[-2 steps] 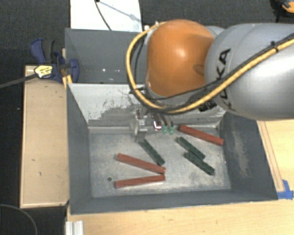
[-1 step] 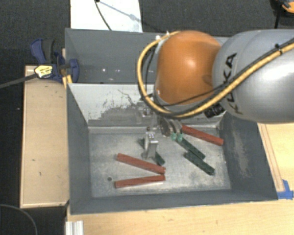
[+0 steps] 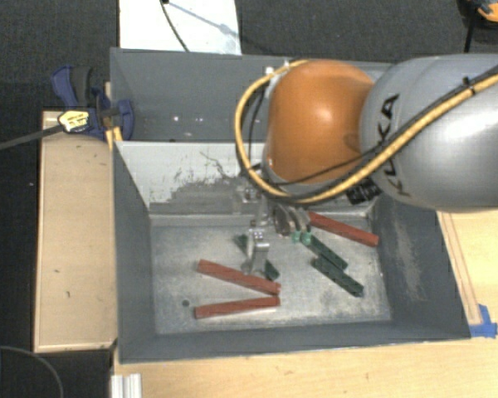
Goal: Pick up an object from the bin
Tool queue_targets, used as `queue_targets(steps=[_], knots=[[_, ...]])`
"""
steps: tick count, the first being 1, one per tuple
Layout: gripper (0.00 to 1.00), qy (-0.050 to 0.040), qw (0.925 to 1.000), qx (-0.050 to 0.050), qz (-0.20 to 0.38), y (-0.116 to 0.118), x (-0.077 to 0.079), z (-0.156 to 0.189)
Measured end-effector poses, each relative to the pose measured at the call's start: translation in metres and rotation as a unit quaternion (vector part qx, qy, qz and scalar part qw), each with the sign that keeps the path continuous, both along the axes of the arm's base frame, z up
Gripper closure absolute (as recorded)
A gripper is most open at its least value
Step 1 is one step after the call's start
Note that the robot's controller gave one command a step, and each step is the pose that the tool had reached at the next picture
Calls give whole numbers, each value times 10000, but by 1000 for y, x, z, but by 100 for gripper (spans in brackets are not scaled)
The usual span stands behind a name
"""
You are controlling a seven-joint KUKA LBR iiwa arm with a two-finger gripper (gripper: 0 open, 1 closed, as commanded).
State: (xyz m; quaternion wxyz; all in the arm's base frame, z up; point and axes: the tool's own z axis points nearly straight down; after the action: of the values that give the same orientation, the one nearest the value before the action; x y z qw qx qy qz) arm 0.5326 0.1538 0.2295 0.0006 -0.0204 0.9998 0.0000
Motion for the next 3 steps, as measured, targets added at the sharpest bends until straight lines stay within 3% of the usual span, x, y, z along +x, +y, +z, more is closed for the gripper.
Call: queue_targets(steps=[1, 2, 3], knots=[[0, -31, 9999, 11, -165, 17, -20, -38], [0, -45, 9999, 22, -135, 38, 25, -110], [100, 3, 9999, 5, 139, 34, -5, -159]])
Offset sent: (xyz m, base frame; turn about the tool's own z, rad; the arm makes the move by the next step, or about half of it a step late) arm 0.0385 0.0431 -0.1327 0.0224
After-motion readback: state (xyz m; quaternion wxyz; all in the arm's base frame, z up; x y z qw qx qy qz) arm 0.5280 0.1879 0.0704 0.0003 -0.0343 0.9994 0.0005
